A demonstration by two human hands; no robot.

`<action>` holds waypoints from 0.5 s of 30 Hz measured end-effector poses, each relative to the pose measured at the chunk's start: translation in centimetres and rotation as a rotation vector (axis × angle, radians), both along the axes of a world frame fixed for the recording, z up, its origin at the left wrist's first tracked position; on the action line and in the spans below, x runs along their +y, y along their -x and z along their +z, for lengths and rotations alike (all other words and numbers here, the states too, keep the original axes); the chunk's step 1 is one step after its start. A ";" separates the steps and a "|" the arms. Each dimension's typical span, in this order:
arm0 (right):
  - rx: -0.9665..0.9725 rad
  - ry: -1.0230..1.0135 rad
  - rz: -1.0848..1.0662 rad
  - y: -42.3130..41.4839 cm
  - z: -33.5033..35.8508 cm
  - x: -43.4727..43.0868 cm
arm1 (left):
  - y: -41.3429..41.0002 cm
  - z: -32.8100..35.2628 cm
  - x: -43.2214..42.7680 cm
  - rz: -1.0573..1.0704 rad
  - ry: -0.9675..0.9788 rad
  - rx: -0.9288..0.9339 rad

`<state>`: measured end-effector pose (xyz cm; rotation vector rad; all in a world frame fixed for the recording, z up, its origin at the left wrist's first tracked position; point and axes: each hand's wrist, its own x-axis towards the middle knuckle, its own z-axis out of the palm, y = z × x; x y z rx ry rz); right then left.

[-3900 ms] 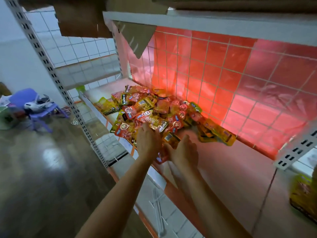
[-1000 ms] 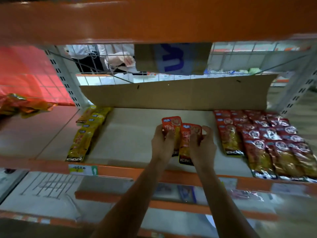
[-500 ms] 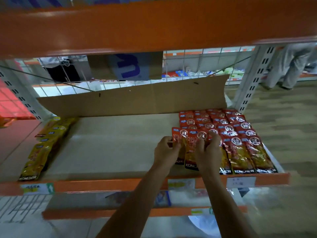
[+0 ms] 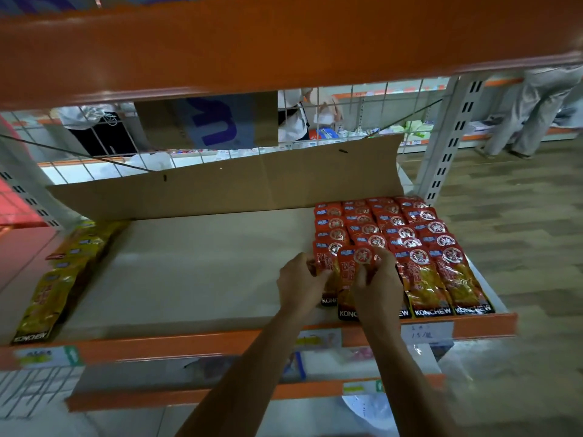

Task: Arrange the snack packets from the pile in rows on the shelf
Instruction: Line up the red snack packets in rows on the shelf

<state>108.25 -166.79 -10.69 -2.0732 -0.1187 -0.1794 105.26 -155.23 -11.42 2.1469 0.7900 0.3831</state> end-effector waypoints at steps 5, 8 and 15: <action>-0.096 0.065 0.060 0.7 -0.2 0.0 | 0.0 -0.2 -0.1 0.000 0.000 -0.035; -0.095 0.150 0.065 0.8 -0.5 -0.1 | 0.0 -0.3 -0.1 0.016 -0.031 -0.054; -0.096 0.258 0.122 1.0 -0.6 -0.1 | 0.2 -0.7 -0.2 0.055 0.018 -0.138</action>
